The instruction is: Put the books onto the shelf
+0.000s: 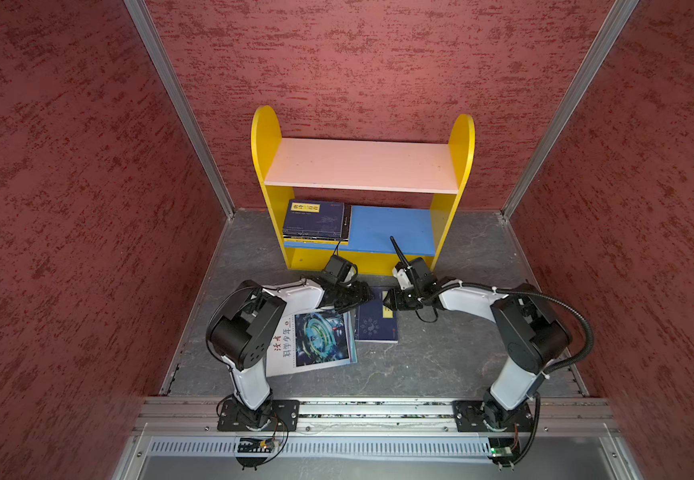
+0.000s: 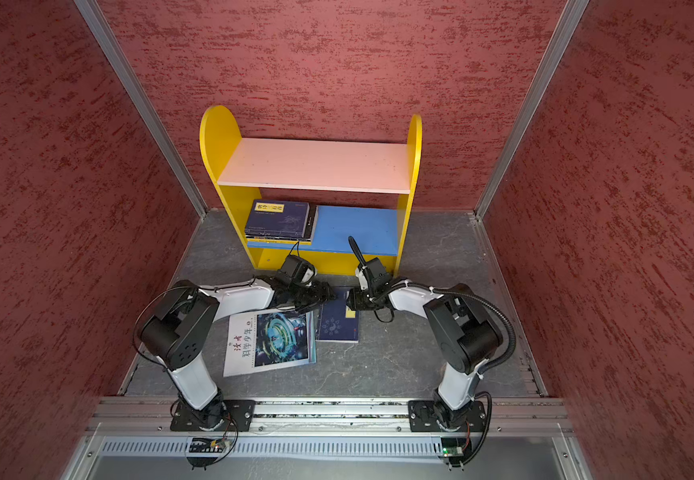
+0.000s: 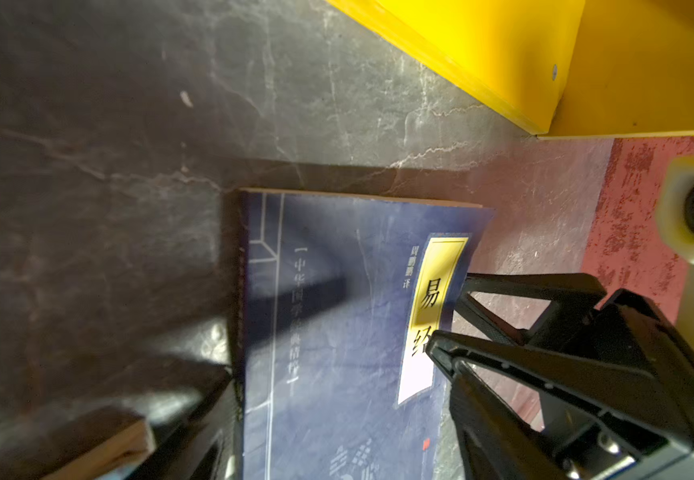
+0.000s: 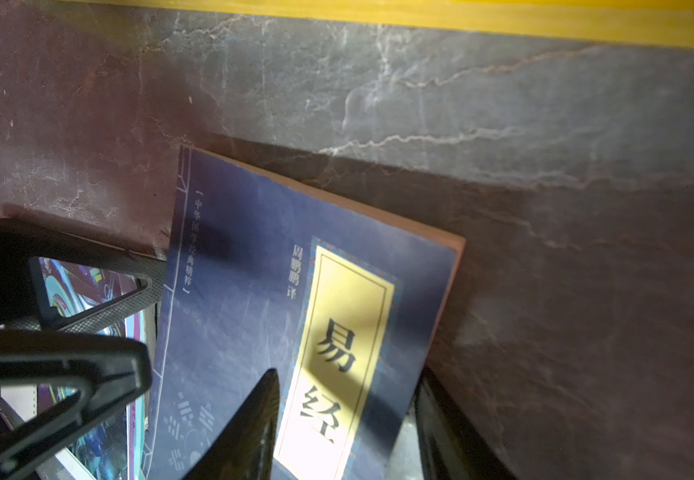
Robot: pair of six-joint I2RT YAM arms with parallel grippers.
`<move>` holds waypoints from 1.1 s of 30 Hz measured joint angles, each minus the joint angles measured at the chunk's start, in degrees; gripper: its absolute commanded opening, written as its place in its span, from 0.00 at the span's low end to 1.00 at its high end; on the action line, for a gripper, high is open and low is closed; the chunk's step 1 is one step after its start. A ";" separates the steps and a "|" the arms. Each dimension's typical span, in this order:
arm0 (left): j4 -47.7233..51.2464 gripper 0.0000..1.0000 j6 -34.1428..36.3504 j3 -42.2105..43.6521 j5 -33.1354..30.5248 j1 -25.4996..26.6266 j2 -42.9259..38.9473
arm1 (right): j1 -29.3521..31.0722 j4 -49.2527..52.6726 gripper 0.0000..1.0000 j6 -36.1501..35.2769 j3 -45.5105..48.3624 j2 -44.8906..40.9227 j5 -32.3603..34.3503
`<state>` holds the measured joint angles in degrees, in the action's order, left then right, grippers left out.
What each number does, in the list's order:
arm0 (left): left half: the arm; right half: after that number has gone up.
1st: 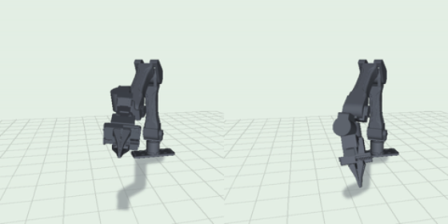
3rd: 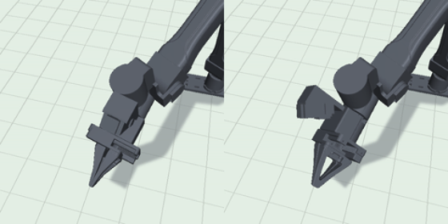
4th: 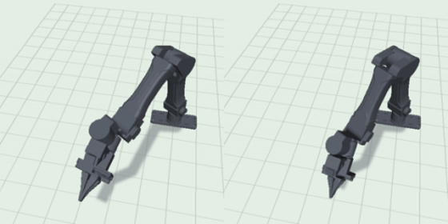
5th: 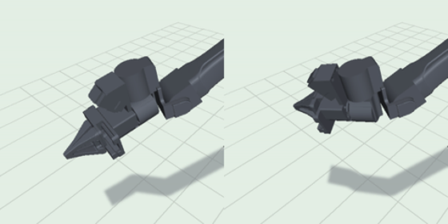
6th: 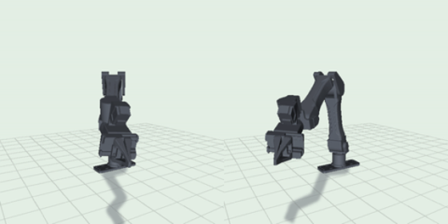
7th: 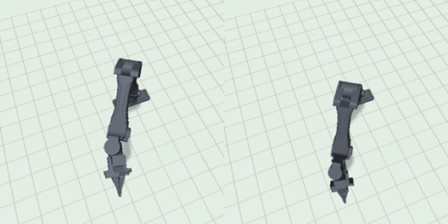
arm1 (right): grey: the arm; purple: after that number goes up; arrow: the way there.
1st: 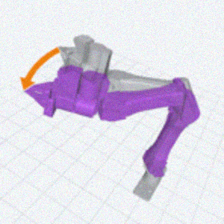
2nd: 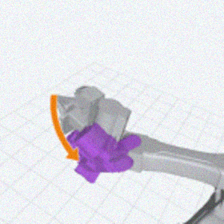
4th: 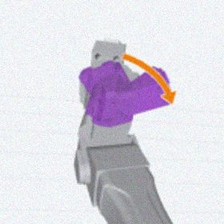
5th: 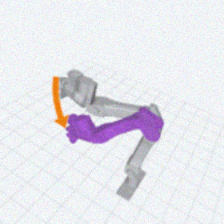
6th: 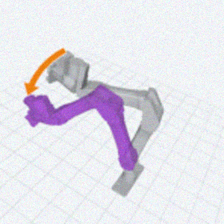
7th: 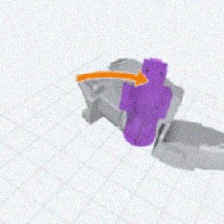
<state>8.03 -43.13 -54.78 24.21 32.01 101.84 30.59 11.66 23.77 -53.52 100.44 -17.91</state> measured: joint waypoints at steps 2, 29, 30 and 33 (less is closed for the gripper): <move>-0.50 0.74 -0.57 0.00 1.18 -0.33 0.00 | -0.11 0.02 0.53 0.26 -0.02 0.00 0.07; -9.09 0.77 -7.10 -1.64 10.43 -1.66 -5.42 | -1.92 -6.93 0.54 4.20 -2.34 5.27 -14.16; -8.33 0.78 -6.58 -2.08 10.34 -1.44 -5.42 | -1.92 -6.84 0.54 4.28 -2.71 5.42 -14.34; -5.05 0.82 -4.55 -3.82 10.01 -0.79 -5.42 | -1.92 -6.23 0.54 4.37 -4.28 5.53 -14.99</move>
<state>2.98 -47.68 -58.61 34.22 31.22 96.42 28.67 5.43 28.14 -57.80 105.97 -32.91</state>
